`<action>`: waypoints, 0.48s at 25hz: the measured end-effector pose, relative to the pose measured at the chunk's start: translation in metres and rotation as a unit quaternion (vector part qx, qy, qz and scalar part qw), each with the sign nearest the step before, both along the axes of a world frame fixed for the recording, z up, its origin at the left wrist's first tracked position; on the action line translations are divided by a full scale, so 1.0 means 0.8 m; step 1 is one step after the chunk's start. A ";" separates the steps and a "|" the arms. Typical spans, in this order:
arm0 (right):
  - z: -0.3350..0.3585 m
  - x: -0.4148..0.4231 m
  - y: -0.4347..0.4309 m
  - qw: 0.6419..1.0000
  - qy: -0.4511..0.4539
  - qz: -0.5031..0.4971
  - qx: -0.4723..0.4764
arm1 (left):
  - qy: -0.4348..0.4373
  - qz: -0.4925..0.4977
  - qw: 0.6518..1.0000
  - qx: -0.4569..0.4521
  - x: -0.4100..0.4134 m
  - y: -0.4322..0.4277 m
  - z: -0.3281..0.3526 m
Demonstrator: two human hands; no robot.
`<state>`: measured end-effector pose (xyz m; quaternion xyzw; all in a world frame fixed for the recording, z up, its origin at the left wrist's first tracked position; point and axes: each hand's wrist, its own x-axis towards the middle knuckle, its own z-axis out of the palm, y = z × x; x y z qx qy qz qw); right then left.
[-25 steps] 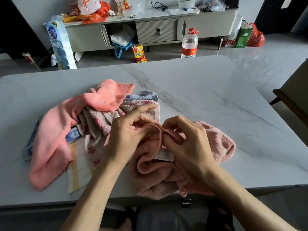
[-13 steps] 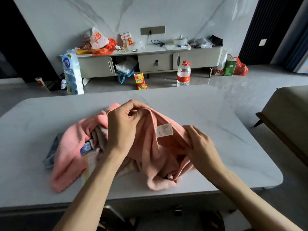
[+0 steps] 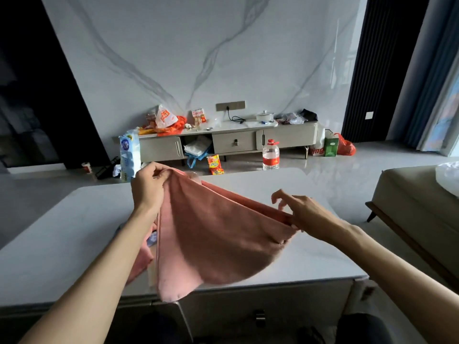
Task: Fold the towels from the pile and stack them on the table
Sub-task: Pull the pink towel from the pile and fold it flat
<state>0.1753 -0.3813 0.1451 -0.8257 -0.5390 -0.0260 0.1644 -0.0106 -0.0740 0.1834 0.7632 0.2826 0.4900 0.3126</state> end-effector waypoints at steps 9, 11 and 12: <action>0.032 -0.008 0.000 0.998 0.062 0.007 -0.017 | 0.010 0.047 0.996 -0.079 -0.030 0.015 -0.011; 0.020 -0.001 -0.007 0.991 0.128 -0.031 0.018 | 0.025 0.035 0.997 -0.065 -0.035 0.009 -0.013; 0.014 0.003 -0.008 0.987 0.138 -0.064 0.056 | 0.039 0.022 0.998 -0.054 -0.037 0.004 -0.014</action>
